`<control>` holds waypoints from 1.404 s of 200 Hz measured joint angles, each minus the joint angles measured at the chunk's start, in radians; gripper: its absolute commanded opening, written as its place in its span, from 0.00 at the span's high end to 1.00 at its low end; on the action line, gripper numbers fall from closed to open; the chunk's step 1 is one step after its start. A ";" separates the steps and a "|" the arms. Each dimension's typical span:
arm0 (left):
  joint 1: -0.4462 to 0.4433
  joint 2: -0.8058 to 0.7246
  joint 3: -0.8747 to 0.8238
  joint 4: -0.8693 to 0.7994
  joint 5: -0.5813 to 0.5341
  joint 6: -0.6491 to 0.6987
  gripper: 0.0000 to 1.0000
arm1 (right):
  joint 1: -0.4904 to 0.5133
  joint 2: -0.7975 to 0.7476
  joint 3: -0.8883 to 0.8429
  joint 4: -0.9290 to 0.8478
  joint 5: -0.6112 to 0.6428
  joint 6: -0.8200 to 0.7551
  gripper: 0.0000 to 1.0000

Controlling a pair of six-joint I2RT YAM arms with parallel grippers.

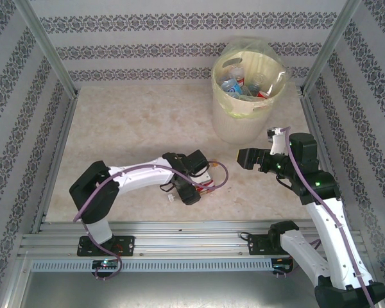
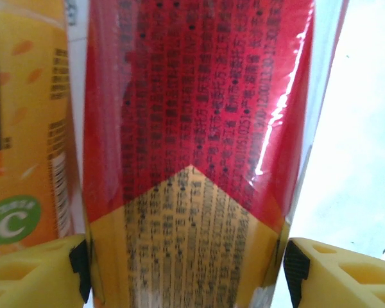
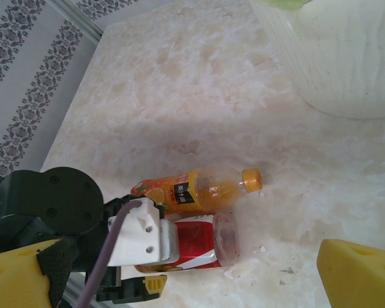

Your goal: Put the plastic bottles in the bin

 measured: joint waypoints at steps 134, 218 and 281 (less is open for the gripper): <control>0.012 -0.024 0.028 0.009 0.161 -0.074 0.43 | -0.010 -0.024 -0.087 0.051 0.024 0.110 0.02; 0.109 -0.163 0.039 0.254 0.407 -0.235 0.43 | -0.058 0.014 -0.149 0.200 -0.048 0.247 0.02; 0.114 -0.182 0.029 0.388 0.444 -0.273 0.42 | 0.037 0.129 -0.166 0.361 -0.079 0.342 0.02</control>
